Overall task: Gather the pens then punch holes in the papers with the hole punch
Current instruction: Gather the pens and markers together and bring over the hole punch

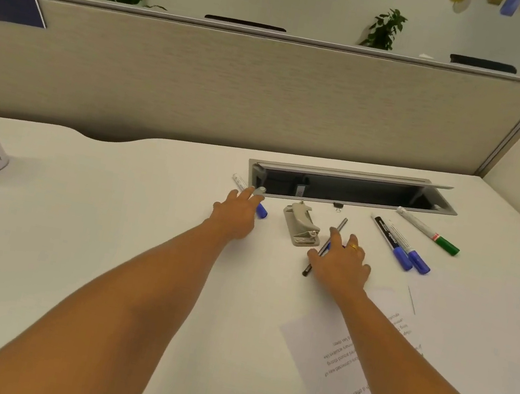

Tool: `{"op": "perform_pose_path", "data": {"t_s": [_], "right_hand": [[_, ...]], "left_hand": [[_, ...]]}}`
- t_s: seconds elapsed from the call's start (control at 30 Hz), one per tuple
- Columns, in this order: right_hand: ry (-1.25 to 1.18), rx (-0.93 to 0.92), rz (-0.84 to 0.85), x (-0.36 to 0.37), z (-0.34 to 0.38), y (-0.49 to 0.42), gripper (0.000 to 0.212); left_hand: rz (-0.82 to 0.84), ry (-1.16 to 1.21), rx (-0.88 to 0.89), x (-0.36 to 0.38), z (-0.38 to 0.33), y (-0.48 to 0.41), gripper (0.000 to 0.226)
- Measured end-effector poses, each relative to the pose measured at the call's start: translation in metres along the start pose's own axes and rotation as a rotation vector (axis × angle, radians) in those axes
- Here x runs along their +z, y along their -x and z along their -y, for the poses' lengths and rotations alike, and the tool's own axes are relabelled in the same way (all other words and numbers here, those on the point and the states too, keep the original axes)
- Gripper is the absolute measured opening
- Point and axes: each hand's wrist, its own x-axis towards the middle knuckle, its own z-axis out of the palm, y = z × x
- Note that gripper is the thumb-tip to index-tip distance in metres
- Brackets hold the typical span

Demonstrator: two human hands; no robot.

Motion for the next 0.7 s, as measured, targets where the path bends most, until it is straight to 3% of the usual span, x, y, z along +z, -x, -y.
{"op": "perform_pose_path", "data": {"t_s": [0.2,0.33,0.7], "right_hand": [[0.177,-0.1,-0.11,-0.002,0.0,0.002,0.041],[0.236,-0.144,-0.139,0.001,0.0,0.0,0.038],[-0.038,-0.007,-0.028,-0.002,0.001,-0.013,0.038]], "left_hand": [[0.075,-0.099,0.033,0.01,-0.003,-0.007,0.046],[-0.046,-0.017,0.032,0.011,-0.006,-0.006,0.035],[-0.192,-0.024,-0.088,0.003,0.003,0.018,0.027]]}}
